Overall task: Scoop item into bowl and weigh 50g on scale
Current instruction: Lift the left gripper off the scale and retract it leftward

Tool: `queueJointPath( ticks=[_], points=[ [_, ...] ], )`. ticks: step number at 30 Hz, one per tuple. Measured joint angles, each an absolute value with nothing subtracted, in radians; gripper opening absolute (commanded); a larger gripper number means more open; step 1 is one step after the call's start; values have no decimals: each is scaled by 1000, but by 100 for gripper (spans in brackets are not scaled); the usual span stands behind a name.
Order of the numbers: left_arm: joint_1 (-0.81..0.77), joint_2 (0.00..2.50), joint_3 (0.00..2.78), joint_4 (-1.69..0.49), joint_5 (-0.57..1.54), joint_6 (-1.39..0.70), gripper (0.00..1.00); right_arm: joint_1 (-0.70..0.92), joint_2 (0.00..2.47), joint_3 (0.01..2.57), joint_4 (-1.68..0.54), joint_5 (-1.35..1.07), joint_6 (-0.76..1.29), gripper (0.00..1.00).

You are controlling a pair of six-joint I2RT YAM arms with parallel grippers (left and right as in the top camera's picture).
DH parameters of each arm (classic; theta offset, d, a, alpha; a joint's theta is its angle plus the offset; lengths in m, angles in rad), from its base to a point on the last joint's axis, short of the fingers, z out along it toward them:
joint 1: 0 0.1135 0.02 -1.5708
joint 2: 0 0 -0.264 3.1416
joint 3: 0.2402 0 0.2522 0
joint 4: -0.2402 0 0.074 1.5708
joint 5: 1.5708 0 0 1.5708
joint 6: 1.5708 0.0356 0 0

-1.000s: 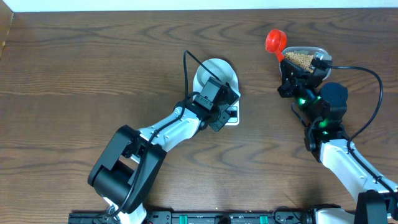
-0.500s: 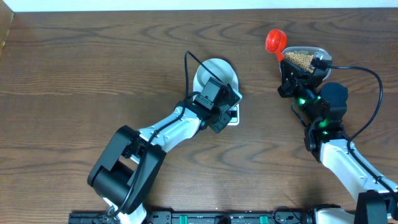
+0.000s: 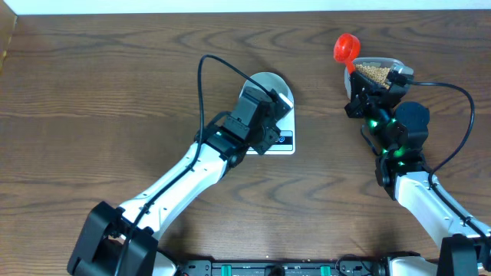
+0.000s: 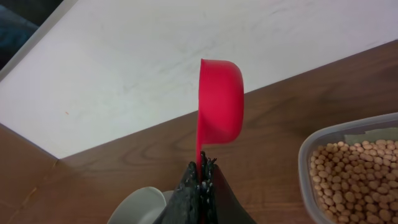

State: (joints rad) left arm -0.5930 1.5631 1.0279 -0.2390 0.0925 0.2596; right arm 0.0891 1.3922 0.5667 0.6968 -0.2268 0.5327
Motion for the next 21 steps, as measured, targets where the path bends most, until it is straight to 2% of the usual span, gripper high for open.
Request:
queueJointPath(
  ticks=[12, 13, 17, 20, 21],
  points=[
    [-401, 1559, 1028, -227, 64, 176, 9, 89, 1392, 567, 707, -215, 533, 1],
    [-393, 1559, 1028, -227, 62, 174, 14, 89, 1392, 567, 707, -213, 534, 1],
    [-390, 1559, 1028, -227, 61, 161, 17, 89, 1392, 567, 707, -212, 538, 1],
    [-390, 1559, 1028, -226, 60, 152, 41, 89, 1392, 567, 707, -212, 541, 1],
    [-388, 1559, 1028, -226, 61, 153, 44, 89, 1392, 567, 707, -212, 541, 1]
  ],
)
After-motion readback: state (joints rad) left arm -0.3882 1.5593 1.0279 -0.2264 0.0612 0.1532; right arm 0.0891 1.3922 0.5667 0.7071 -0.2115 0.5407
